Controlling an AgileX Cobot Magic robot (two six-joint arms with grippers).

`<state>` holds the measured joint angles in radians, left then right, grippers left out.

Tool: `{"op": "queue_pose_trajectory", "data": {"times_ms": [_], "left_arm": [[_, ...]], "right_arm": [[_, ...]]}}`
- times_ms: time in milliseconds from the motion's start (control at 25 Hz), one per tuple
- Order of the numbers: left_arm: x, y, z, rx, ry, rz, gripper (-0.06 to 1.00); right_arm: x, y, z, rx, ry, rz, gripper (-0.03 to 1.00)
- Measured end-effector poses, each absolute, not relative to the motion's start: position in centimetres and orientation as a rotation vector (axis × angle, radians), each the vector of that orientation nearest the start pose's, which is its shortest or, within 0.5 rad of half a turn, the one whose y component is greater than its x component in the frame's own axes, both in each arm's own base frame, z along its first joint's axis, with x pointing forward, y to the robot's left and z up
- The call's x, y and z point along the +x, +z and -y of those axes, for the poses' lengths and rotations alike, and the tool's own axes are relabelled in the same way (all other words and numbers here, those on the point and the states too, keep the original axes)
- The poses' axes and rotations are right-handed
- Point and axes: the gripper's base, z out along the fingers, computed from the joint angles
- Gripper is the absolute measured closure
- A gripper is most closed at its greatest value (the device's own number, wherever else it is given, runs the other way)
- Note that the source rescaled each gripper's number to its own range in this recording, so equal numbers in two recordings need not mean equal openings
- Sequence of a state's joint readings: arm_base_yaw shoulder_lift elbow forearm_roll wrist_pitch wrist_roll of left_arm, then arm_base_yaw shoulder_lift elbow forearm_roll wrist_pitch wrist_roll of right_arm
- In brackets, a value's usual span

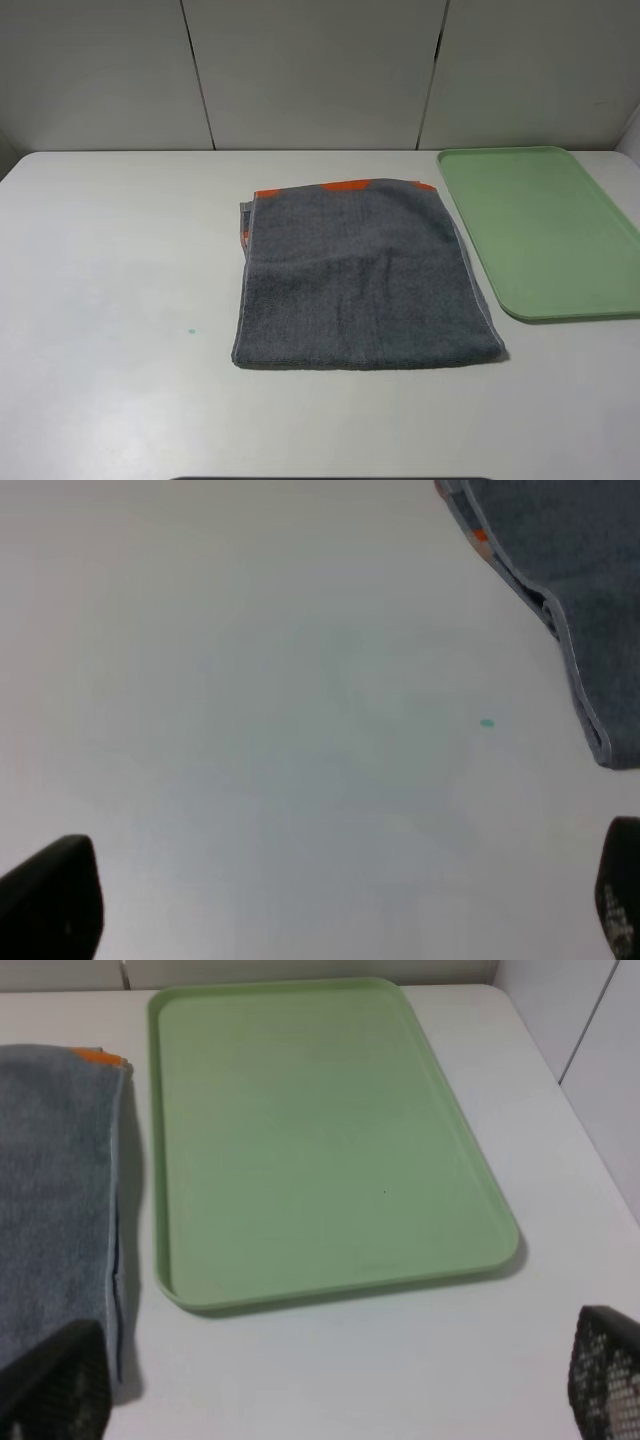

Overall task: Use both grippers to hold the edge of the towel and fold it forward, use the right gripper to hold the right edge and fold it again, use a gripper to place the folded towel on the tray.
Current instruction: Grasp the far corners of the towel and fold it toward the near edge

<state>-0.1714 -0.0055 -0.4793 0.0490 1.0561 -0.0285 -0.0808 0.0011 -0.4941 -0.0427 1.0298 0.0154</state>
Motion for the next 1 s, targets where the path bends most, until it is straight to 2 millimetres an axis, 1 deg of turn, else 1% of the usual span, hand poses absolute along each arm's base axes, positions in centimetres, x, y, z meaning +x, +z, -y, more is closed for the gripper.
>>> {"op": "queue_pose_trajectory", "data": {"times_ms": [320,440,520,720,840,920,1000], "left_arm": [[-0.2,27.2,-0.4,0.145,-0.065,-2.048,-0.04],[-0.4,27.7,-0.5,0.143,-0.068,-2.025,-0.04],[-0.6,28.2,-0.5,0.141,-0.070,-2.002,-0.04],[-1.1,29.8,-0.6,0.135,-0.077,-1.921,-0.04],[-1.2,30.4,-0.6,0.132,-0.080,-1.879,-0.04],[-0.9,30.7,-0.5,0.133,-0.080,-1.877,-0.04],[0.0,31.1,-0.4,0.141,-0.075,-1.907,-0.04]], "right_arm": [[-0.3,27.8,0.2,0.089,-0.086,-2.022,-0.03],[0.2,27.8,0.1,0.054,-0.079,-2.049,-0.03],[0.6,28.1,0.0,0.044,-0.066,-2.073,-0.03],[2.1,30.2,0.0,0.023,-0.061,-2.118,-0.03],[3.2,31.2,0.0,-0.015,-0.047,-2.125,-0.03],[4.2,31.5,0.0,-0.044,-0.031,-2.147,-0.03],[5.2,31.7,-0.2,-0.079,-0.012,-2.186,-0.03]]}}
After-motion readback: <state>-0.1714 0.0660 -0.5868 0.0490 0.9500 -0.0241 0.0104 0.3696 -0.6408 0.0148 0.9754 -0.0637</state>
